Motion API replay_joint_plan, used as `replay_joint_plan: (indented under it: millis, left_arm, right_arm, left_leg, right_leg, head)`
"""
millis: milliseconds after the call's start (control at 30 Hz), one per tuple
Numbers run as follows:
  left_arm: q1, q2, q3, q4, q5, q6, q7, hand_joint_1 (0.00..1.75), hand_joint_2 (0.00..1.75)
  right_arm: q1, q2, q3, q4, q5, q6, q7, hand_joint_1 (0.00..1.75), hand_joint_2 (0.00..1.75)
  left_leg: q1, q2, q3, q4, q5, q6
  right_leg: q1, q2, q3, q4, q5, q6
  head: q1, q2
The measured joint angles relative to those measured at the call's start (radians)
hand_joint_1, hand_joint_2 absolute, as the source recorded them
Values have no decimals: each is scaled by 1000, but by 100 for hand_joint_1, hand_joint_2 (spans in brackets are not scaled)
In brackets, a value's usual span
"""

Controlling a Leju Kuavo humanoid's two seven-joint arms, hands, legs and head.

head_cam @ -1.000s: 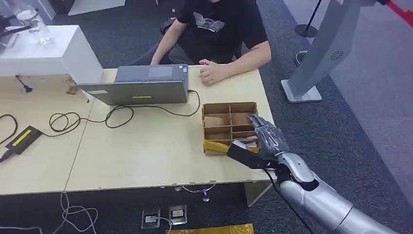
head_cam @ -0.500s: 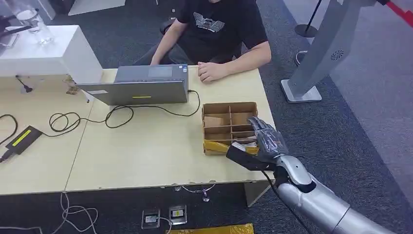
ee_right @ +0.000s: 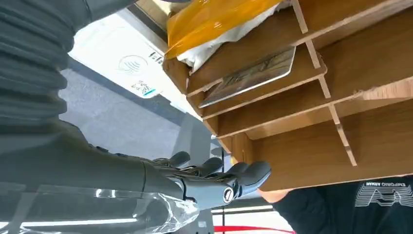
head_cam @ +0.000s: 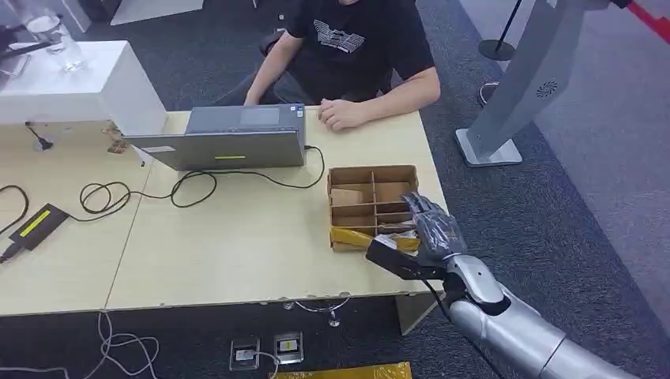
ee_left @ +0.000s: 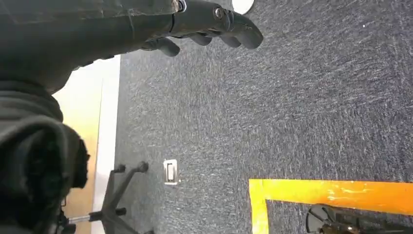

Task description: Pass the card to the sensor for recognition and then transmit it.

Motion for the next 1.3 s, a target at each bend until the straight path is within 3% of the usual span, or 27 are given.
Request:
replay_joint_plan:
  millis: [500, 900, 933, 967, 1000, 1233, 1300]
  left_arm:
    - [-2, 0, -6, 0, -3, -2, 11, 0, 0]
    - [-3, 0, -8, 0, -3, -4, 11, 0, 0]
    - [-4, 0, -8, 0, -3, -5, 11, 0, 0]
    - [-4, 0, -8, 0, -3, -5, 11, 0, 0]
    - [-4, 0, -8, 0, -3, -5, 11, 0, 0]
    - [-5, 0, -8, 0, 1, -5, 11, 0, 0]
    - [-5, 0, -10, 0, 2, -4, 11, 0, 0]
  right_arm:
    - [2, 22, 25, 29, -7, -27, -27, 0, 175]
    - [-6, 78, 29, 97, -5, -53, -71, 0, 175]
    - [-9, 82, 29, 103, -5, -53, -72, 9, 175]
    - [-10, 85, 29, 108, -5, -54, -72, 136, 175]
    - [-11, 87, 29, 111, -4, -54, -74, 175, 175]
    - [-25, 118, 30, 167, 42, -82, -85, 173, 175]
    - [-32, 124, 30, 191, 84, -92, -71, 164, 175]
  left_leg:
    - [0, 0, 0, 0, 0, 0]
    - [0, 0, 0, 0, 0, 0]
    - [0, 0, 0, 0, 0, 0]
    - [0, 0, 0, 0, 0, 0]
    - [0, 0, 0, 0, 0, 0]
    - [0, 0, 0, 0, 0, 0]
    - [0, 0, 0, 0, 0, 0]
  right_leg:
    - [0, 0, 0, 0, 0, 0]
    - [0, 0, 0, 0, 0, 0]
    - [0, 0, 0, 0, 0, 0]
    - [0, 0, 0, 0, 0, 0]
    - [0, 0, 0, 0, 0, 0]
    - [0, 0, 0, 0, 0, 0]
    - [0, 0, 0, 0, 0, 0]
  head:
    - [0, 0]
    - [0, 0]
    - [0, 0]
    - [0, 0]
    - [0, 0]
    - [0, 0]
    - [0, 0]
